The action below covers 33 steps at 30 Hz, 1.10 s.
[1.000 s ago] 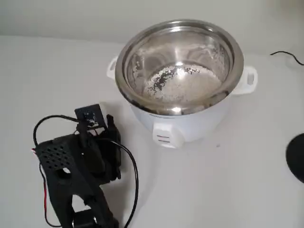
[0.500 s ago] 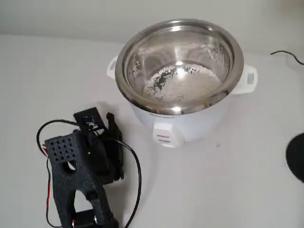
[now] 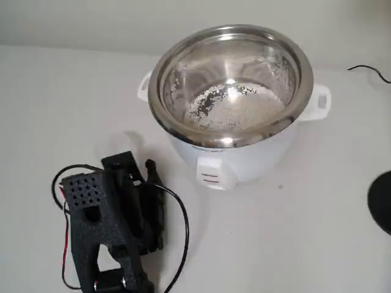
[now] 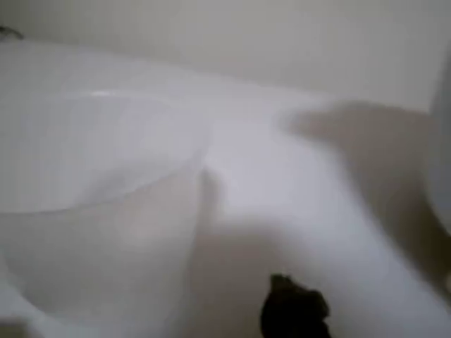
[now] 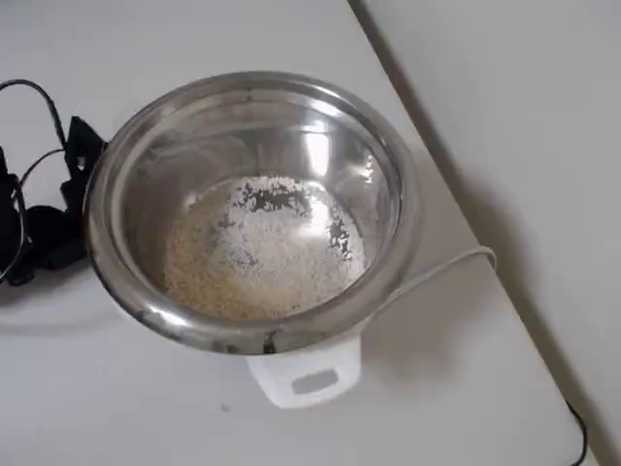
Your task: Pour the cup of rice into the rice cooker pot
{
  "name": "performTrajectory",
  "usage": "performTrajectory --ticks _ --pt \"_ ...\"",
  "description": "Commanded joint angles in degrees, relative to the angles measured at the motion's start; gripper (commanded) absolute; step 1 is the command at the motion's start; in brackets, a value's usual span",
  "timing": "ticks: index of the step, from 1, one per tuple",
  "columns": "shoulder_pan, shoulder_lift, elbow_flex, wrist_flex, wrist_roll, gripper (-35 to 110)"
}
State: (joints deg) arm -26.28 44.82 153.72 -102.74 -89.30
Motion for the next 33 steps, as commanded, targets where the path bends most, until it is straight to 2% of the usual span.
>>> performTrajectory --ticks 1,11,14,23,28,33 --pt "3.2 5.5 5.4 -2.6 3.6 52" --pt "5.2 16.3 11.7 -1.9 9.2 51" --pt "5.5 23.6 12.7 2.7 9.9 51" --pt "8.9 65.1 14.2 44.7 13.4 51" --pt "10.5 91.3 14.4 77.7 19.1 50" --pt "11.3 110.0 15.4 100.9 24.2 50"
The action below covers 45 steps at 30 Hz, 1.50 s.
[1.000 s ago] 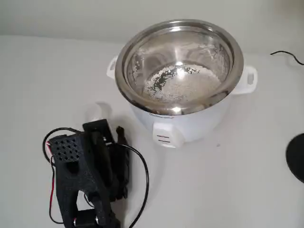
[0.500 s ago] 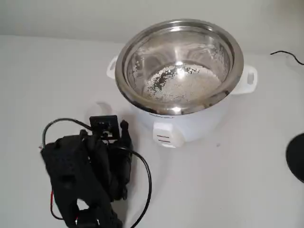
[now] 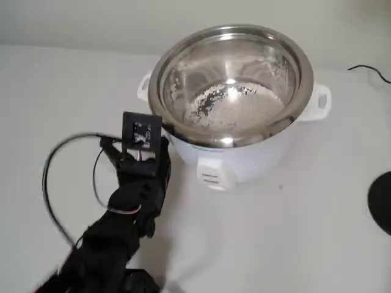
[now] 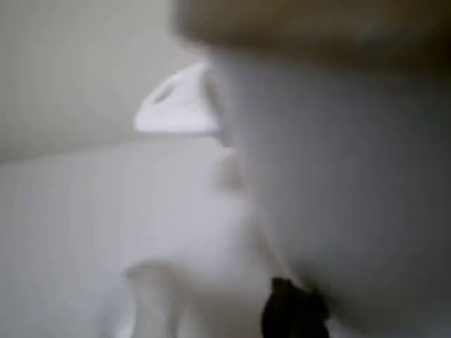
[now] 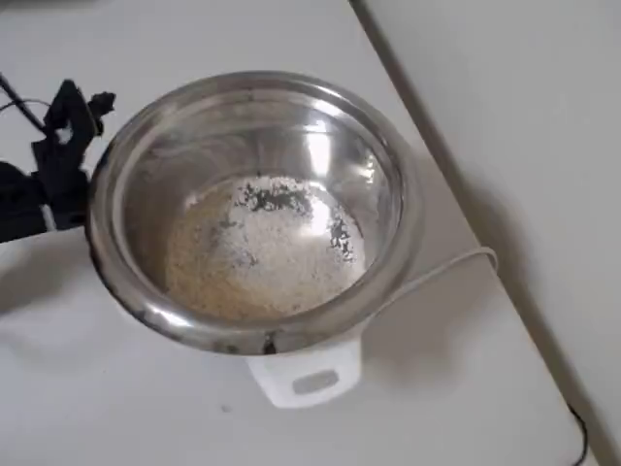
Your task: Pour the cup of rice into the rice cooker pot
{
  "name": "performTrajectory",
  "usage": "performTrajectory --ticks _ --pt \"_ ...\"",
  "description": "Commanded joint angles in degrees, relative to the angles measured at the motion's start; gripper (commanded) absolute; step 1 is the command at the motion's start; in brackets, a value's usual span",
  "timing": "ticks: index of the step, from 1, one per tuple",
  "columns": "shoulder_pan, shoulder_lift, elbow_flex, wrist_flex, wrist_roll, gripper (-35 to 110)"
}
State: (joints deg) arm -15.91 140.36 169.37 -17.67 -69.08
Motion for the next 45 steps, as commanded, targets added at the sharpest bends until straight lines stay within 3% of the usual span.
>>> performTrajectory --ticks 1,8,13,21,26,31,45 --pt "0.7 19.1 -0.4 21.8 5.5 50" --pt "-1.0 47.7 0.5 52.1 17.1 48" --pt "3.4 48.3 -1.9 56.6 30.4 42" --pt "13.0 48.2 -6.0 70.0 53.8 17" --pt "18.0 48.1 -6.4 80.1 54.8 0" --pt "25.8 48.0 -6.4 87.6 57.7 0" --pt "25.8 48.0 1.1 89.9 59.9 0"
